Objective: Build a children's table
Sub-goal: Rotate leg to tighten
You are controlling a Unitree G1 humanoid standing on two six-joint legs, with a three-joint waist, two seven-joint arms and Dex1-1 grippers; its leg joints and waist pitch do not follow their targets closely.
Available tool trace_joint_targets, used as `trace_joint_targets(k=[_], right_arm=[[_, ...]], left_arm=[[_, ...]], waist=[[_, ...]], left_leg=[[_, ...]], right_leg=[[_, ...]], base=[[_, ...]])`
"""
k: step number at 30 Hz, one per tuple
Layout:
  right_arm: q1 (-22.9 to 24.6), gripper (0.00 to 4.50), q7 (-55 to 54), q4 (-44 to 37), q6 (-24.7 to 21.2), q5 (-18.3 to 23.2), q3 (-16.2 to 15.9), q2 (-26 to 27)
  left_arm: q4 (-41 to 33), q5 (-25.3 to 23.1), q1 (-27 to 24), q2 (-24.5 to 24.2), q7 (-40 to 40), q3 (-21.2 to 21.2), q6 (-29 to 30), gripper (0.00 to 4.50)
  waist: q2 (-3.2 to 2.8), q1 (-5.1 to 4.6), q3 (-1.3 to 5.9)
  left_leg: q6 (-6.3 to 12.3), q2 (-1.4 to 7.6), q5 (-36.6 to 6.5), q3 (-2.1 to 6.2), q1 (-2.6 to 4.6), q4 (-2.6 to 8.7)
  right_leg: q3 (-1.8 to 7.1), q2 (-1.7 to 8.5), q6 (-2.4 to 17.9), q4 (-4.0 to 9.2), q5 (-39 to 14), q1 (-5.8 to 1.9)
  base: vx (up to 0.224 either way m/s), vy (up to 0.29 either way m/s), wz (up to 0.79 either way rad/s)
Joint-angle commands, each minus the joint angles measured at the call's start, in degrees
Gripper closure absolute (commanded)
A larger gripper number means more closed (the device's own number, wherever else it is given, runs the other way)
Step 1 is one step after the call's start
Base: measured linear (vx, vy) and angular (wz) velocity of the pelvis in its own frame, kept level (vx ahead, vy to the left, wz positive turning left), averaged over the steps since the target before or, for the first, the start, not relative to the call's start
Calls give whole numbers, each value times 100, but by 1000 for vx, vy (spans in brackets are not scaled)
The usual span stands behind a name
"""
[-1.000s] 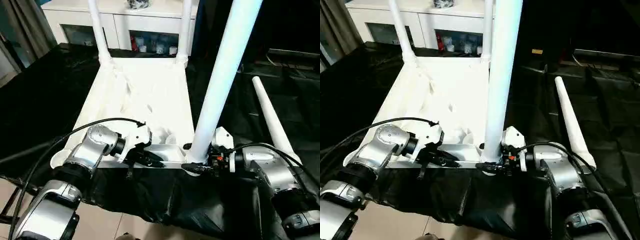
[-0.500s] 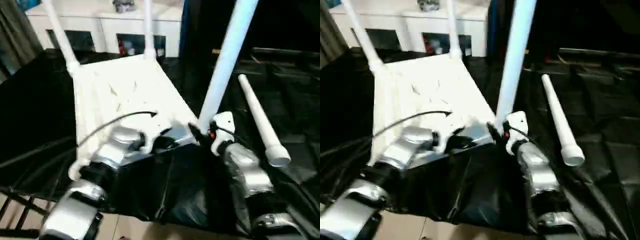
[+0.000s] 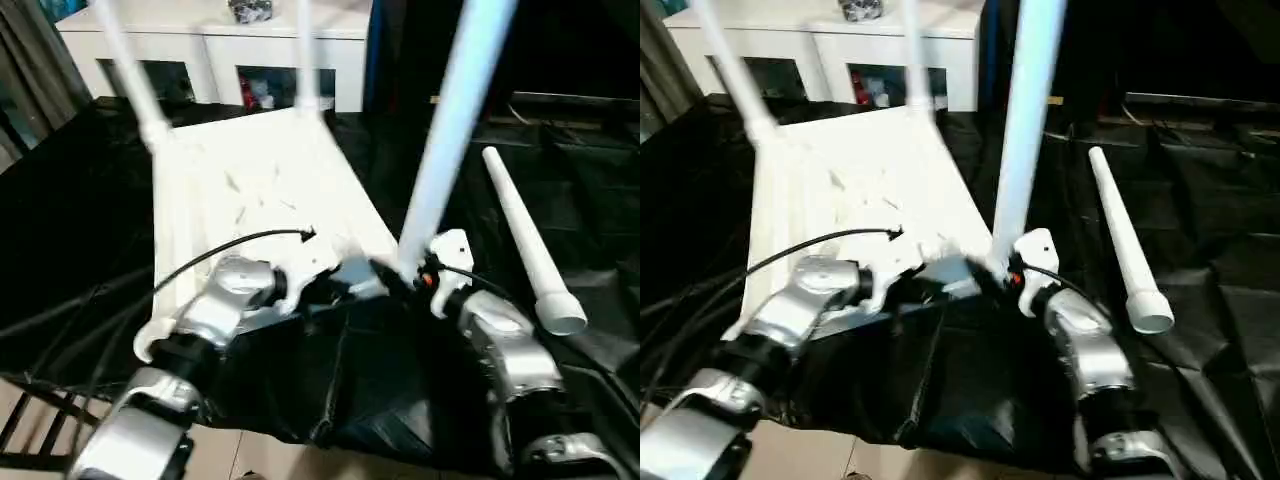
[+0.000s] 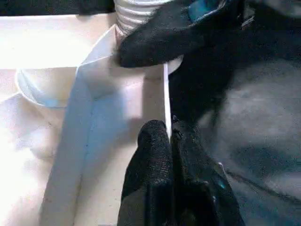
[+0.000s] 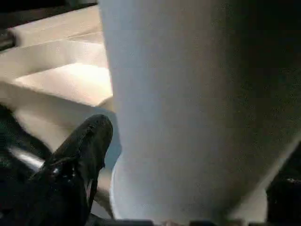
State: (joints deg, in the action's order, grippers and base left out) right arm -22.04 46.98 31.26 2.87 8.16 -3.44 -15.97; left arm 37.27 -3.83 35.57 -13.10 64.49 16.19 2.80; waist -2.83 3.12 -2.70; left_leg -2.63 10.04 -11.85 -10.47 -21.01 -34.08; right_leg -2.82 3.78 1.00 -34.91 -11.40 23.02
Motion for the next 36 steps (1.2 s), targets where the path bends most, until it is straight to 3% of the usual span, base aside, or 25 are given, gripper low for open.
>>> trace_joint_targets(k=[1,2,6,7,8,10,13,16,21,22,25,27,28,29,30,31,32,36], right_arm=[[67,60,778,-266,24,110,-298,-115],[85,60,1071,-325,25,112,-410,-248],[43,60,1897,-394,-75,123,-683,-602],[12,60,2005,-377,-90,111,-719,-638],[-42,60,2192,-348,-109,100,-779,-701],[-88,95,2344,-322,-158,129,-800,-733],[-148,101,2522,-299,-204,164,-837,-773],[-171,138,2655,-285,-205,176,-891,-802],[-64,173,2535,-403,-344,258,-839,-682],[-11,174,2446,-448,-421,295,-790,-635],[89,176,2057,-503,-590,302,-670,-493],[141,177,1493,-461,-582,229,-541,-296],[143,177,961,-380,-592,111,-451,-137],[137,177,318,-276,-623,-14,-336,67],[100,178,-419,-144,-705,-117,-187,318],[100,178,-431,-142,-707,-118,-184,323],[12,178,-1344,49,-817,-179,36,658],[-142,178,-2453,304,-870,-280,269,1072]], left_arm=[[-48,305,-117,1,517,103,-230,450],[-6,317,-103,-70,676,120,-267,450],[198,323,-21,-285,1135,141,-482,450],[231,318,-3,-320,1225,145,-528,450],[253,322,22,-390,1405,168,-565,450],[259,347,38,-449,1573,197,-586,450],[258,360,51,-533,1800,247,-646,450],[310,345,65,-589,1977,297,-725,450],[357,391,71,-558,1941,211,-670,450],[342,427,65,-536,1921,182,-584,450],[341,405,88,-457,1621,122,-375,450],[371,285,131,-357,1205,107,-219,450],[391,202,168,-247,869,91,-78,450],[403,137,206,-97,497,60,110,450],[432,73,259,107,26,3,287,450],[433,72,260,111,17,2,289,450],[420,15,306,428,-495,-40,499,450],[434,-35,361,944,-1337,-127,655,450]], waist=[[94,42,334],[117,63,337],[113,103,339],[151,105,336],[130,132,344],[159,148,344],[141,185,354],[141,208,365],[141,208,359],[118,214,361],[111,203,351],[97,190,332],[124,180,316],[106,127,281],[109,112,271],[121,76,270],[135,29,264],[146,-53,281]], left_leg=[[732,322,-647,92,2,353],[745,330,-624,93,7,353],[754,339,-632,88,20,345],[750,343,-637,83,18,349],[729,343,-600,89,27,344],[720,345,-590,84,30,343],[717,349,-514,86,37,338],[778,347,-382,85,27,323],[702,341,-466,87,30,329],[679,345,-465,93,30,331],[630,350,-521,91,37,343],[506,348,-706,98,43,362],[415,333,-843,102,52,379],[255,337,-975,118,58,423],[176,327,-1102,130,66,438],[62,312,-1232,141,88,448],[12,300,-1278,151,75,466],[124,261,-1219,130,82,434]], right_leg=[[245,458,1489,407,-566,-336],[240,459,1483,393,-550,-332],[240,466,1515,385,-567,-310],[241,470,1514,391,-583,-313],[237,475,1525,378,-586,-308],[241,473,1536,372,-545,-306],[241,477,1550,351,-474,-299],[238,479,1591,314,-198,-306],[233,480,1573,336,-368,-312],[233,486,1572,333,-381,-316],[232,475,1562,348,-425,-301],[238,490,1516,383,-738,-294],[234,495,1431,430,-1088,-301],[237,486,1358,457,-1451,-261],[234,501,1280,496,-1736,-273],[237,512,1157,535,-2081,-278],[240,498,1090,541,-2137,-286],[250,488,1066,560,-1958,-271]], base=[[0,0,0],[0,0,0],[0,0,0],[0,0,0],[0,0,0],[0,0,0],[0,0,0],[0,0,0],[0,0,0],[0,0,0],[0,0,0],[0,0,0],[0,0,0],[0,0,0],[0,0,0],[0,0,0],[0,0,0],[0,0,0]])
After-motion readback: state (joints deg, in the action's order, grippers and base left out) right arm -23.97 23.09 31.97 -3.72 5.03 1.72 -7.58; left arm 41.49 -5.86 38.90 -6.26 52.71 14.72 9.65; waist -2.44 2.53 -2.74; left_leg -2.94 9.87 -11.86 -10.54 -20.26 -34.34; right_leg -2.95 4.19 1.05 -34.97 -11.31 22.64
